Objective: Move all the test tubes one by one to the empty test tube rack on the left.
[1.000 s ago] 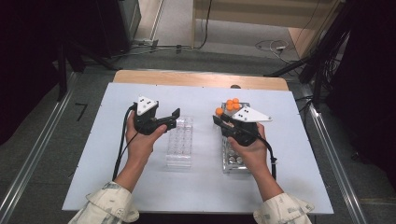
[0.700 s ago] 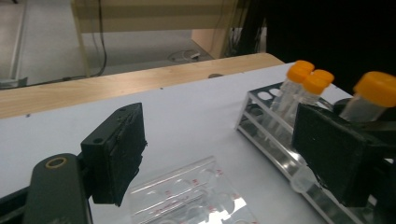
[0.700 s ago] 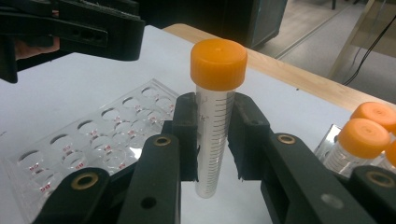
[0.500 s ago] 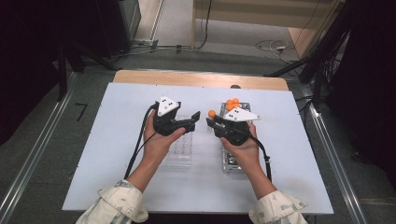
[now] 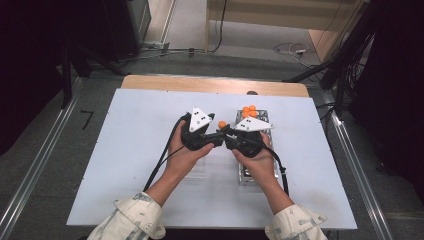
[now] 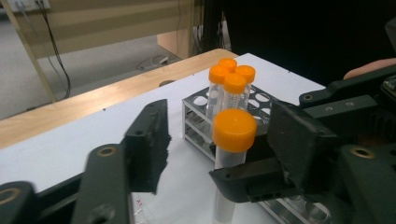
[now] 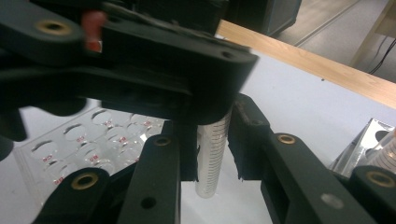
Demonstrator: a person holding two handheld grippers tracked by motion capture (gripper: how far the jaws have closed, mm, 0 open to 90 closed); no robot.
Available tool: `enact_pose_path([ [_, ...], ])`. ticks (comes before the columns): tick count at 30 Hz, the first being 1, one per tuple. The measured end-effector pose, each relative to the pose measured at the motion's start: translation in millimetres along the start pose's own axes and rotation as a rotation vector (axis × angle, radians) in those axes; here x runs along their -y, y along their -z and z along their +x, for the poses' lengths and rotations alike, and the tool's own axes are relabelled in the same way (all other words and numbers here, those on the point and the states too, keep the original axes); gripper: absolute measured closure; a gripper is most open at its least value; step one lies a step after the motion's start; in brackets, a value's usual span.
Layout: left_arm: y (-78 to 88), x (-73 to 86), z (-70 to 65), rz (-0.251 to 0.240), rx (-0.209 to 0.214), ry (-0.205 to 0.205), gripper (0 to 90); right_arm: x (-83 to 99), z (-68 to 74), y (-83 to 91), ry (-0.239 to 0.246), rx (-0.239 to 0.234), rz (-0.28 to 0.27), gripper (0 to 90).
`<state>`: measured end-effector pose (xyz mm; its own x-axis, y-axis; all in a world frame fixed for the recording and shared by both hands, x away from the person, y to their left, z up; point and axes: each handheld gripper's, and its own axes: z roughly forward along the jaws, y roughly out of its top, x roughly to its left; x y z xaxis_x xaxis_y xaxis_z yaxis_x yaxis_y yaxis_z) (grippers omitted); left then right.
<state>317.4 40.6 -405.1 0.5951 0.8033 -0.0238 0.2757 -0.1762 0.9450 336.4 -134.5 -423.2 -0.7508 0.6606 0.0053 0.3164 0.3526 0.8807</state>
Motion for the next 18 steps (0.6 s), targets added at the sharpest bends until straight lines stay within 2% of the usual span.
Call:
enact_pose_path([
  [3, -1.7, 0.7, -1.7, 0.004, 0.010, -0.013, 48.9, -0.1, 1.5, 0.2, 0.007, -0.006, -0.003, 71.5],
  [9, -1.5, 0.9, -1.7, -0.009, 0.030, -0.005, 65.2, 0.8, 1.5, 1.0, 0.005, -0.008, -0.001, 71.5],
  [12, -1.4, 1.1, -2.7, -0.015, 0.037, -0.005, 69.8, 0.8, 1.6, 1.1, 0.004, -0.010, -0.002, 71.5],
  [18, -1.6, 0.6, -0.8, -0.020, 0.051, 0.010, 70.7, 1.0, 1.0, 1.6, 0.002, -0.011, -0.006, 71.4],
])
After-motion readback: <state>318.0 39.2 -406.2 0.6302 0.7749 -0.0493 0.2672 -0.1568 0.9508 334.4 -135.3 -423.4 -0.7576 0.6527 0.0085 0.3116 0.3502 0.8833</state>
